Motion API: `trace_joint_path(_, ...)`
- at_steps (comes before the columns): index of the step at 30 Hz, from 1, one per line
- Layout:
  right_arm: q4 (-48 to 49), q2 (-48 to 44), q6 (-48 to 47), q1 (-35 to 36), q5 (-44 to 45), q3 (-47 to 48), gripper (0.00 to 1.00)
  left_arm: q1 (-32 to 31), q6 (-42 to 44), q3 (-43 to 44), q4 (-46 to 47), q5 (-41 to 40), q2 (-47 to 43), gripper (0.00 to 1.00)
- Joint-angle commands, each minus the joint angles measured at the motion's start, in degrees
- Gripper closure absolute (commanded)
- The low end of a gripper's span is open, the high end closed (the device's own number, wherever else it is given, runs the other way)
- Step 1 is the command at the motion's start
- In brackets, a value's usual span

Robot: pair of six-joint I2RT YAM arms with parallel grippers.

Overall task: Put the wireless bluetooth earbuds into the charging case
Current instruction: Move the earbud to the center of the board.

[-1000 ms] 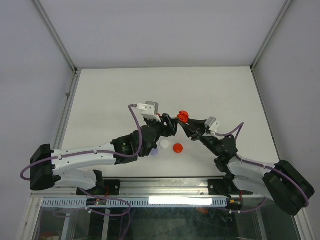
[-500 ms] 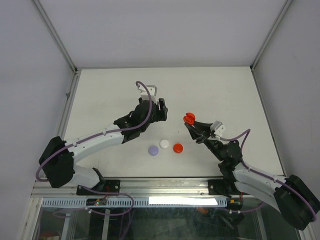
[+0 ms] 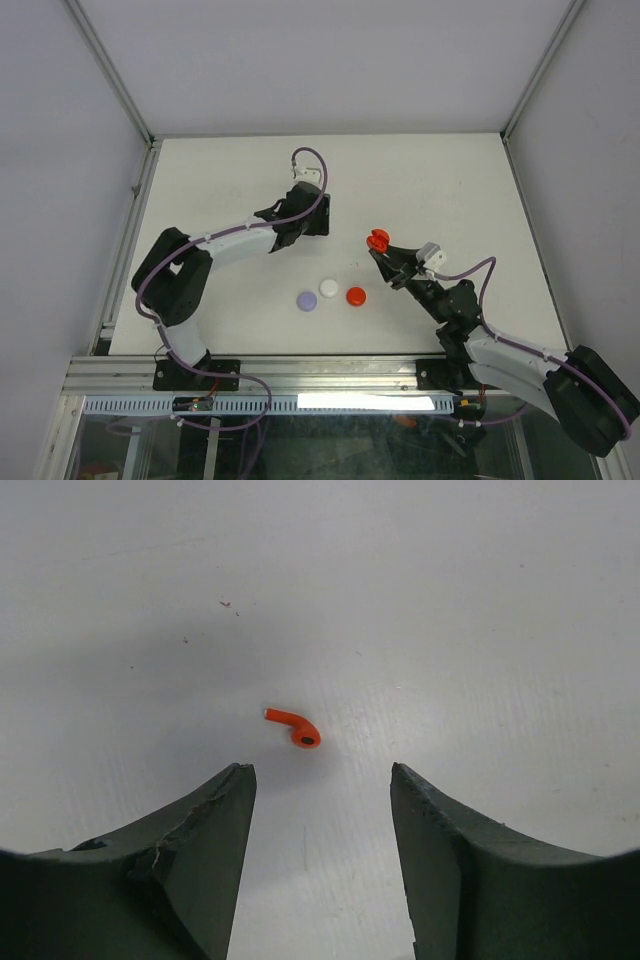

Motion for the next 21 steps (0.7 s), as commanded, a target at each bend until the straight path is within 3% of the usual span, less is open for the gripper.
trace_joint_path(1,4.09,0.54,-0.67,-0.19,1.16,0.04,1.00,1.28,-1.29,3.97,0.84,0.10,3.53,0.43)
trace_joint_path(6,4.84,0.98,-0.60,-0.18,1.13,-0.20,1.00,1.65,-1.66,5.84,0.80,0.33,7.78,0.43)
trace_joint_path(21,3.89,0.05,-0.75,-0.19,1.38,-0.15,1.00,2.15,-2.17,6.94,0.77,0.56,12.46,0.61)
